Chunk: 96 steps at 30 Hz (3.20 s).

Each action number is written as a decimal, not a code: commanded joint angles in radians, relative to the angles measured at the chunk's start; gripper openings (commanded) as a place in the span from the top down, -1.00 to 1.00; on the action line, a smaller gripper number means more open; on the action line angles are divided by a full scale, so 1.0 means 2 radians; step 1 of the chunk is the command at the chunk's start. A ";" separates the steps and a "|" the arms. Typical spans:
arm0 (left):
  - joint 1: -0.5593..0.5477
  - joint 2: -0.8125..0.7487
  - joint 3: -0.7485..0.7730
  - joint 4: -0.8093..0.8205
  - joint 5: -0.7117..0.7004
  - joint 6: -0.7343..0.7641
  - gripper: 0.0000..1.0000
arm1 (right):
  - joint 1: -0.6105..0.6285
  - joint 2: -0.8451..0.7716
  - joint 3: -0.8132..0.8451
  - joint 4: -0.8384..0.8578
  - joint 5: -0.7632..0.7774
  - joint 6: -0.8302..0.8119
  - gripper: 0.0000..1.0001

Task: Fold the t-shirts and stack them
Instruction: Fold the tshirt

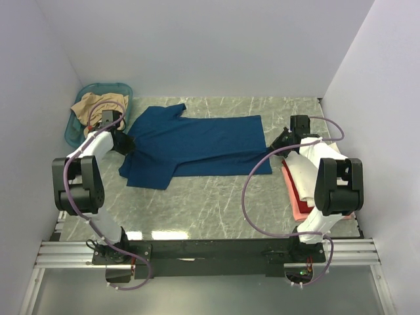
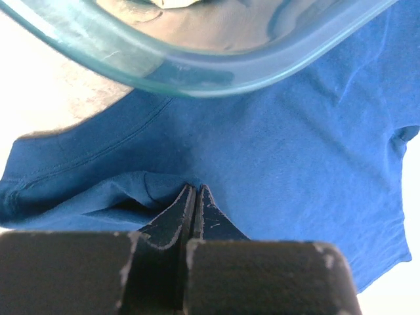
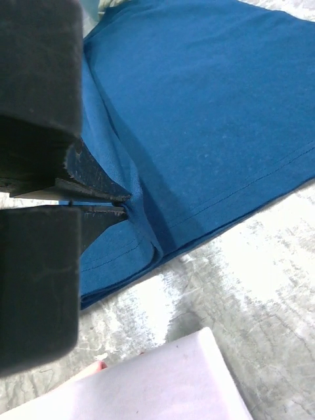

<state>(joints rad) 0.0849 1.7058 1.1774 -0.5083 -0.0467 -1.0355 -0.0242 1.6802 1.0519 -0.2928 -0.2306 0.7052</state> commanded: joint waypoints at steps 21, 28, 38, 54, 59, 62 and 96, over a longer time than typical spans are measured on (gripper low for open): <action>0.026 -0.030 -0.016 0.076 0.027 0.050 0.11 | -0.001 0.033 0.080 -0.012 -0.007 -0.027 -0.24; 0.028 -0.137 -0.106 0.047 -0.011 0.012 0.11 | 0.028 -0.080 -0.024 0.001 0.014 -0.023 -0.22; 0.030 -0.168 -0.181 0.065 -0.015 -0.002 0.16 | 0.034 -0.140 -0.147 0.041 0.019 -0.015 -0.15; 0.047 -0.154 -0.214 0.091 -0.013 0.028 -0.04 | 0.034 -0.101 -0.167 0.068 0.031 -0.007 -0.17; 0.047 -0.144 -0.215 0.092 -0.015 0.026 -0.06 | 0.034 -0.095 -0.168 0.072 0.033 -0.004 -0.17; 0.047 -0.138 -0.217 0.092 -0.025 0.024 -0.06 | 0.034 -0.088 -0.168 0.075 0.032 -0.004 -0.16; 0.055 -0.177 -0.219 0.016 -0.104 0.025 0.99 | 0.031 -0.149 -0.201 0.034 0.040 -0.001 1.00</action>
<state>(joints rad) 0.1783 1.4181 0.7628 -0.4164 -0.1867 -1.0058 0.0471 1.4597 0.6834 -0.1707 -0.1799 0.7090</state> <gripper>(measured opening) 0.041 0.011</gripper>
